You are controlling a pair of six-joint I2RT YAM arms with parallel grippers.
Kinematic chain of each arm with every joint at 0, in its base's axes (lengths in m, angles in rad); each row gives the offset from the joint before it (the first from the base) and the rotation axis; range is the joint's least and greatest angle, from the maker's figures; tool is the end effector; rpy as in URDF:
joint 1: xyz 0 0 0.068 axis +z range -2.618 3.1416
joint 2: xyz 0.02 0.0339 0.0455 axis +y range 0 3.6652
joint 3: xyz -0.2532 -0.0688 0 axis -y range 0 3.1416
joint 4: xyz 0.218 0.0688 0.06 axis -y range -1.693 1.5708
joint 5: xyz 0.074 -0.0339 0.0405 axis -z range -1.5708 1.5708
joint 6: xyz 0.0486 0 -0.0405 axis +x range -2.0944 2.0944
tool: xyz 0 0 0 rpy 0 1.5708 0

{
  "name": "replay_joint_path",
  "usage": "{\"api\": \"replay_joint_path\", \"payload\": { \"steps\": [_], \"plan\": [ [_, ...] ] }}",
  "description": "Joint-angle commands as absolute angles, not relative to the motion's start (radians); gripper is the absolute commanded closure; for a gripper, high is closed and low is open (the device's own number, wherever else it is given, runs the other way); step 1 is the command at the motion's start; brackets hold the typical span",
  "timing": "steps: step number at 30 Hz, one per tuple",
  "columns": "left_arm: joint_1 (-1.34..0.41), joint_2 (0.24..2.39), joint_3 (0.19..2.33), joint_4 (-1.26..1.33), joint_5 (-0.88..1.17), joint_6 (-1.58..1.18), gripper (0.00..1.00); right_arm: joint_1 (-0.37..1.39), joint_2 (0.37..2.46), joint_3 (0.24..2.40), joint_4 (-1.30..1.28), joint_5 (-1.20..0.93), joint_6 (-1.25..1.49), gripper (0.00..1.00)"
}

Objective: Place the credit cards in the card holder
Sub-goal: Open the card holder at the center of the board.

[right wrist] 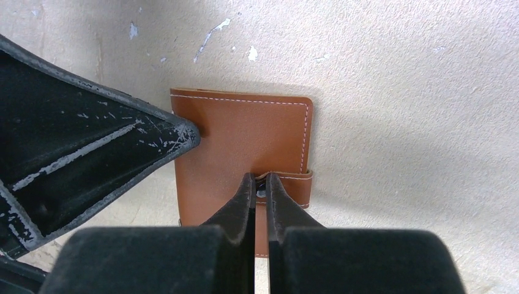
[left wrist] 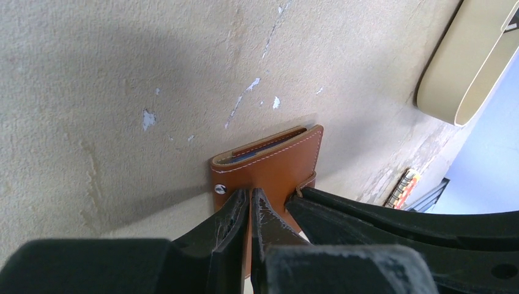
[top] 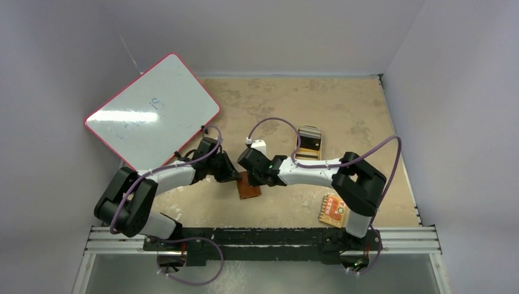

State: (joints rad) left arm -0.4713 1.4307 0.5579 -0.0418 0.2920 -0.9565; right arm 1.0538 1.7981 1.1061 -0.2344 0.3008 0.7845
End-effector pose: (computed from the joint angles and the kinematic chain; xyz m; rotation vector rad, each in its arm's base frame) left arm 0.2113 -0.1234 0.1403 -0.5154 2.6432 -0.8984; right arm 0.1882 0.3020 0.1710 -0.2091 2.4803 0.4313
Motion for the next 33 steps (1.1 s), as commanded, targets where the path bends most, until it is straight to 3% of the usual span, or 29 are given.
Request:
{"api": "replay_joint_path", "payload": {
  "steps": [1,21,33],
  "plan": [
    [-0.465,1.451,0.554,-0.091,0.207,-0.913,0.95,1.057,1.796,1.028,-0.317,0.305,0.790,1.00],
    [-0.465,1.496,0.577,-0.135,0.173,-0.887,0.94,1.045,1.600,0.898,-0.213,0.333,0.791,1.00],
    [-0.466,1.345,0.656,-0.224,0.228,-0.868,0.75,0.964,1.480,0.808,-0.187,0.309,0.833,1.00]
  ]
}}
